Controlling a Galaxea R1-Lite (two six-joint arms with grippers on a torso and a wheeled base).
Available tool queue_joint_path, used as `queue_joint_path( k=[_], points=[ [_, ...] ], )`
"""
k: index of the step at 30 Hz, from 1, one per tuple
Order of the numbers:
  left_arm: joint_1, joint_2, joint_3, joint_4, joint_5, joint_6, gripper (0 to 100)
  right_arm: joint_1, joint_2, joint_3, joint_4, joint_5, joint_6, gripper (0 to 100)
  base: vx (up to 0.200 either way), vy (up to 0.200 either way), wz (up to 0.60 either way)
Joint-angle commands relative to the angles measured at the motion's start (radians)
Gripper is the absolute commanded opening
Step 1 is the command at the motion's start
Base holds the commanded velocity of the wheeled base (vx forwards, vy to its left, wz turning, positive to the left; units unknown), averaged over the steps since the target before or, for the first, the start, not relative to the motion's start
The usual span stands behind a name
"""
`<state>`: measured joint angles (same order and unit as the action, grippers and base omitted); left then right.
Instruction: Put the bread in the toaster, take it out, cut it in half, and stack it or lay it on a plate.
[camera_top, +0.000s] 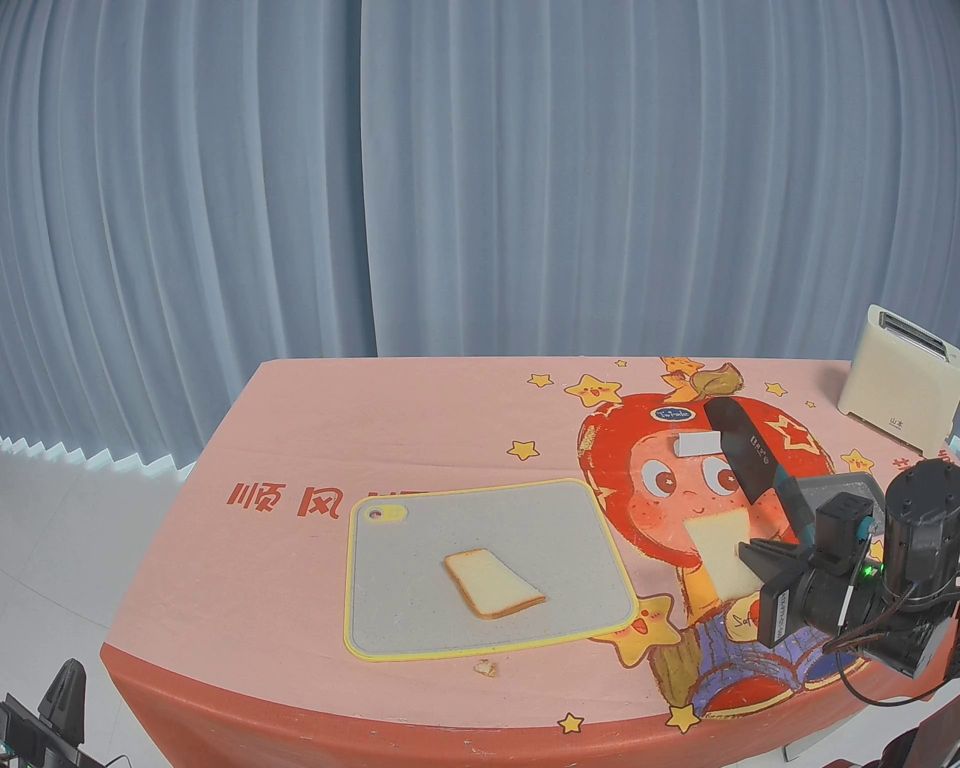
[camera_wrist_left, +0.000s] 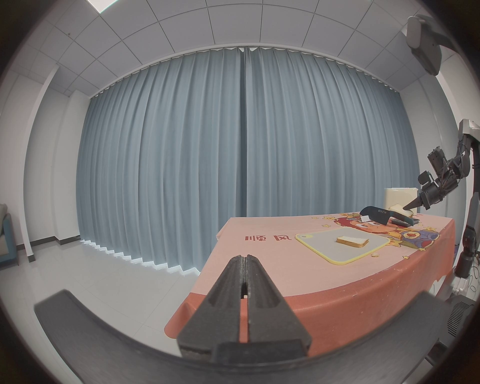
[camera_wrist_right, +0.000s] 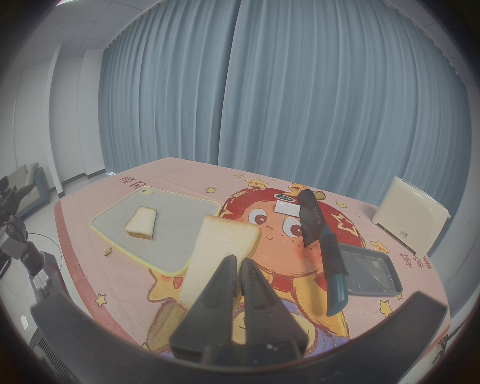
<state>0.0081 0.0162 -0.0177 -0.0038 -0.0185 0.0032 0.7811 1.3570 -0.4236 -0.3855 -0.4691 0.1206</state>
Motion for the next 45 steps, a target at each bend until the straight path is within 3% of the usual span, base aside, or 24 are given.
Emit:
queue_joint_path(
  k=[1,7,11,45],
  points=[
    [0.001,-0.016,0.018,-0.001,0.0,0.001,0,0.004,0.007,-0.001,-0.001,0.0,-0.001,0,0.0,0.0,0.0],
    [0.0,-0.016,0.018,-0.001,0.002,-0.005,0,0.003,0.001,0.002,-0.001,0.0,-0.001,0,0.0,0.0,0.0],
    [0.001,-0.016,0.018,-0.001,0.02,-0.008,0,0.004,0.002,0.0,-0.001,0.0,-0.001,0,0.0,-0.2,0.0],
    [0.001,-0.016,0.018,-0.001,0.02,-0.012,0,0.004,-0.007,-0.017,-0.006,-0.002,0.004,0,0.0,-0.188,0.0]
  ],
)
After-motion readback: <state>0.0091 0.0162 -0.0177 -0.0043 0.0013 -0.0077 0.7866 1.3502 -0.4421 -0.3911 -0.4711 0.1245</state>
